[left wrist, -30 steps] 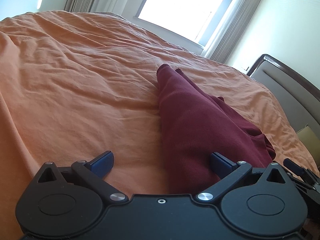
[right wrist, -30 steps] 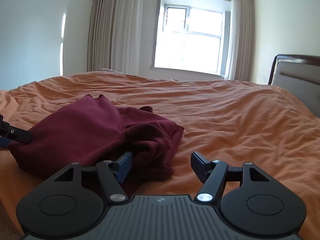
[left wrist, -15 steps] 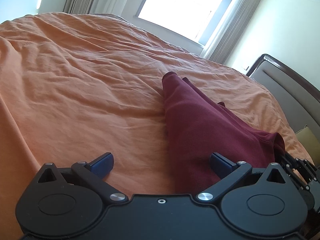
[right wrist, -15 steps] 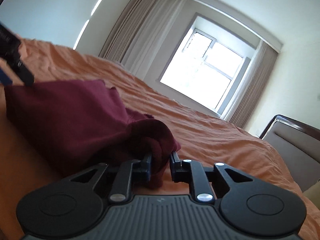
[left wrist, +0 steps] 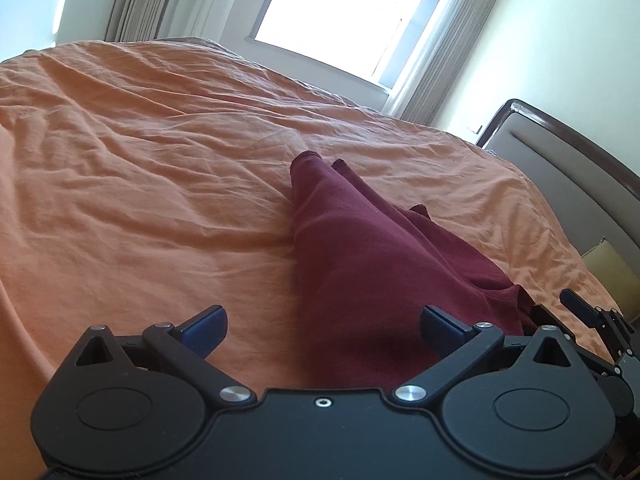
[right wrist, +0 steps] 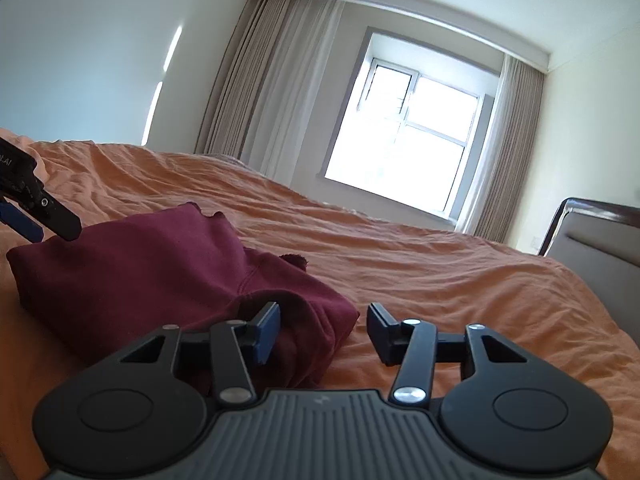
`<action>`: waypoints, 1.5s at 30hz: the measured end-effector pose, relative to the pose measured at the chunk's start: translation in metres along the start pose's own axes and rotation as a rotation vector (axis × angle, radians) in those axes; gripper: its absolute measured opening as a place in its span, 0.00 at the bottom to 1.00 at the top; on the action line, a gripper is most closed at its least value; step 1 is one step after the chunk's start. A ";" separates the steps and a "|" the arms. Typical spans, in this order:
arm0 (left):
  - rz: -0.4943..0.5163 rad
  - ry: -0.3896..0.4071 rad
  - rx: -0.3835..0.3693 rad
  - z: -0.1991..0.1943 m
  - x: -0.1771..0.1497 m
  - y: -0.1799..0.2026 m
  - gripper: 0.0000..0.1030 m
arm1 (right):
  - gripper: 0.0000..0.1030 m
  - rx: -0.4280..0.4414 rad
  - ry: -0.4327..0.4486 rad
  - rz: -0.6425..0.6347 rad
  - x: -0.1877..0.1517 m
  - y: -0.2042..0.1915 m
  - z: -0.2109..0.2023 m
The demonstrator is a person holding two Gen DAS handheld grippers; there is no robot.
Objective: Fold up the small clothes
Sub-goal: 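Pinch and press the folded sweater again with the right gripper, then open, then lower the open left gripper onto the folded red sweater bundle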
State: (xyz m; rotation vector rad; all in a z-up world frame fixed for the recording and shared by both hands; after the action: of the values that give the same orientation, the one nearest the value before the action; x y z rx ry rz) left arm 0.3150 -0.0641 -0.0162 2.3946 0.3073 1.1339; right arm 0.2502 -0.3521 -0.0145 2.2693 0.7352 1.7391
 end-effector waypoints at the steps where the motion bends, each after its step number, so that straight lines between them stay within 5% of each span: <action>1: 0.003 -0.005 0.002 0.001 -0.001 0.002 0.99 | 0.08 0.024 -0.014 0.007 -0.003 -0.001 0.003; 5: 0.013 -0.018 -0.010 0.003 -0.006 0.007 0.99 | 0.04 -0.043 0.035 -0.067 -0.006 -0.008 -0.015; 8: 0.011 -0.013 0.002 0.003 -0.004 0.003 0.99 | 0.03 -0.043 -0.008 -0.181 -0.016 -0.022 -0.016; 13: -0.046 -0.019 0.042 0.009 0.006 -0.009 0.99 | 0.06 -0.048 0.006 -0.094 -0.012 -0.007 -0.026; 15: -0.047 -0.015 0.044 0.008 0.008 -0.011 0.99 | 0.22 -0.024 0.022 -0.003 -0.006 0.007 -0.028; 17: -0.039 -0.010 0.045 0.008 0.010 -0.010 0.99 | 0.57 0.005 0.021 0.099 0.001 0.023 -0.020; 22: -0.009 -0.012 0.012 0.016 0.014 0.005 0.99 | 0.73 0.053 -0.026 0.409 0.005 0.062 0.026; 28: 0.043 -0.055 0.022 0.035 0.005 0.014 0.99 | 0.75 0.113 -0.106 0.487 -0.015 0.052 0.064; 37: 0.001 -0.079 -0.016 0.047 -0.004 -0.006 1.00 | 0.90 0.200 -0.051 0.563 -0.052 0.039 0.071; 45: 0.016 -0.079 -0.025 0.051 -0.004 -0.007 1.00 | 0.94 0.207 -0.047 0.558 -0.052 0.036 0.072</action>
State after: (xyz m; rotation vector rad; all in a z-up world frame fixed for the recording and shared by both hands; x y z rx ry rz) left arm 0.3513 -0.0762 -0.0501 2.4169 0.2468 1.0416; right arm 0.3182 -0.3983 -0.0640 2.8501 0.2913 1.8831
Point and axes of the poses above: each gripper's, at about its wrist camera, not at the fingertips, and z roughly the way its jaws point, y to its right, x to its top, the point moved 5 cm from there along z, roughly the way its jaws point, and after that the axes turned 11 degrees about -z, right-handed, at the moved point
